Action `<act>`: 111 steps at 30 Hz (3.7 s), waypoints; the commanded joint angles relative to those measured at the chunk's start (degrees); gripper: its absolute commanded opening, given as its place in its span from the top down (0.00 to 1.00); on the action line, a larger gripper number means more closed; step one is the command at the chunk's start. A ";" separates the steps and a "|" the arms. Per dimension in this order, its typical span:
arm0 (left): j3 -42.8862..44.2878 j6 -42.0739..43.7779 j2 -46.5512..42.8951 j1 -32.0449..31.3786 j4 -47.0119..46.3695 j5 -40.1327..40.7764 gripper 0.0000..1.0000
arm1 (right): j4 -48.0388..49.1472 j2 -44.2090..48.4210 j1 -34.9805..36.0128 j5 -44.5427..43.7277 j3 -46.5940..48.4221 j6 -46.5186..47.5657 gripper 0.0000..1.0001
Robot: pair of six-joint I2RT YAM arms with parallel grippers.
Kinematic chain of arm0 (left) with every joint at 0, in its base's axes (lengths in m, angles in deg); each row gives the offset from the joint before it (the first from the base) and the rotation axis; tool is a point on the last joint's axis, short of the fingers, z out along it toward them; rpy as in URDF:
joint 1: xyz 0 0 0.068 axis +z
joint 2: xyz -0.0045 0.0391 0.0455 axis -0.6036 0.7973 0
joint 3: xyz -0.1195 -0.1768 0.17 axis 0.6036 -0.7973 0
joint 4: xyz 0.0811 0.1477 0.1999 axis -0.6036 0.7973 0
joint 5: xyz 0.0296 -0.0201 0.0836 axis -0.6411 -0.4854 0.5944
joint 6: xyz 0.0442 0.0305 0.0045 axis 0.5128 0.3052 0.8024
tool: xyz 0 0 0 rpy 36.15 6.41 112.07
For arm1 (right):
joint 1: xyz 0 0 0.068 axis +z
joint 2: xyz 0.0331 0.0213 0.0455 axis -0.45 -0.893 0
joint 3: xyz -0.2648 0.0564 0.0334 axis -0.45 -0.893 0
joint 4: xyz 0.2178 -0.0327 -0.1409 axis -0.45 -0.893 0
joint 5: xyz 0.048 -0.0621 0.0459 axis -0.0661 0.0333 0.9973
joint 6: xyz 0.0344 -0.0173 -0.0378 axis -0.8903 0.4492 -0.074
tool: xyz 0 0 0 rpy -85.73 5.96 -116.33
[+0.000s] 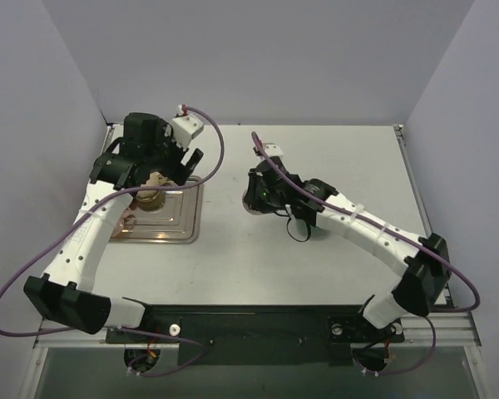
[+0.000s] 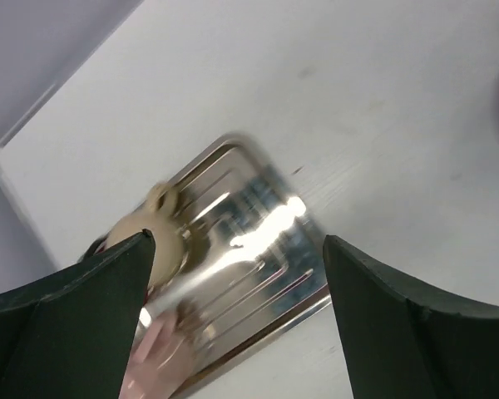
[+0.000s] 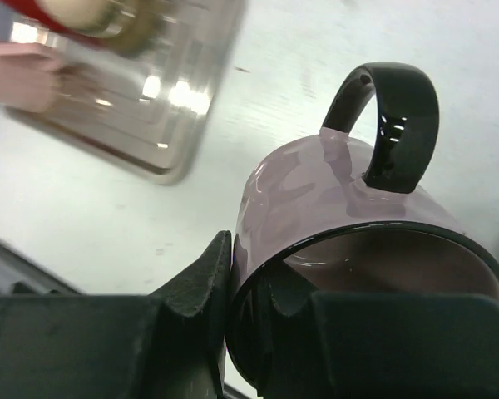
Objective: Turn the mug right side up
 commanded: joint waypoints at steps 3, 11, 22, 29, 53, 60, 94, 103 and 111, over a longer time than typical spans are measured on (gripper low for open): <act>-9.91 23.17 2.20 5.83 5.34 31.09 0.06 | -11.93 -13.52 -3.22 -5.76 7.23 5.30 1.00; -10.71 28.10 14.40 17.44 4.91 31.88 0.13 | -13.79 -24.70 -5.68 -6.19 9.79 5.22 1.00; -13.07 37.65 21.72 20.69 2.89 29.51 0.17 | -14.66 -24.10 -5.95 -4.68 8.39 3.99 0.51; -15.89 46.99 20.93 22.54 8.16 27.58 0.18 | -17.73 -16.99 -5.07 -7.59 8.29 4.69 0.21; -12.12 46.82 26.22 23.95 10.97 27.32 1.00 | -22.31 -7.84 -2.52 -15.77 7.68 6.89 0.18; -4.14 41.73 18.21 23.60 22.38 15.14 1.00 | -23.27 -1.69 0.20 -18.49 8.55 8.29 0.15; 7.93 -16.37 -4.82 1.72 3.43 -48.01 1.00 | 38.50 17.83 11.90 4.70 -12.36 5.75 0.55; 9.41 -5.34 -4.56 1.71 12.72 -31.00 0.10 | 9.65 14.76 11.90 -10.20 -2.63 6.88 1.00; 1.34 10.85 -3.34 8.91 12.48 2.60 0.09 | -19.14 2.02 16.90 -18.40 -2.86 3.82 1.00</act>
